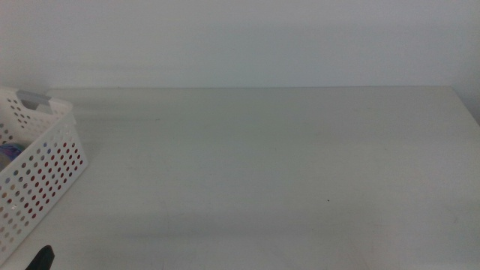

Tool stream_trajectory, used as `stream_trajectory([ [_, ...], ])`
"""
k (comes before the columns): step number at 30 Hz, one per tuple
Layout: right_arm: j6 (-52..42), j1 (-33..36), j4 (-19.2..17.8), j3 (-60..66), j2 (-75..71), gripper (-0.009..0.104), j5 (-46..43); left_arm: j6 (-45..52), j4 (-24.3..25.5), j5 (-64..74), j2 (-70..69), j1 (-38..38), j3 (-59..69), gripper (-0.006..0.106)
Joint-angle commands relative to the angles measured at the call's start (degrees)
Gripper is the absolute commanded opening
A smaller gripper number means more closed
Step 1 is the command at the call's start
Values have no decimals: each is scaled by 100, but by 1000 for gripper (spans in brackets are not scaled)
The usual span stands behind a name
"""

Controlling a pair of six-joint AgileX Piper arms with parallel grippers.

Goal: Use arms to grab the bottles and put them into the dustbin to the left of the table.

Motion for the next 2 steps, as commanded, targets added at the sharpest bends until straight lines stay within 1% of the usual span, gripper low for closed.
stream_trajectory([
  [1,-70,-57,-33,-42,-155,71,-409,-66,-61,-388,-89,-11,35,68],
  [2,-70,-57,-33,-42,-155,71,-409,-66,-61,-388,-89,-11,35,68],
])
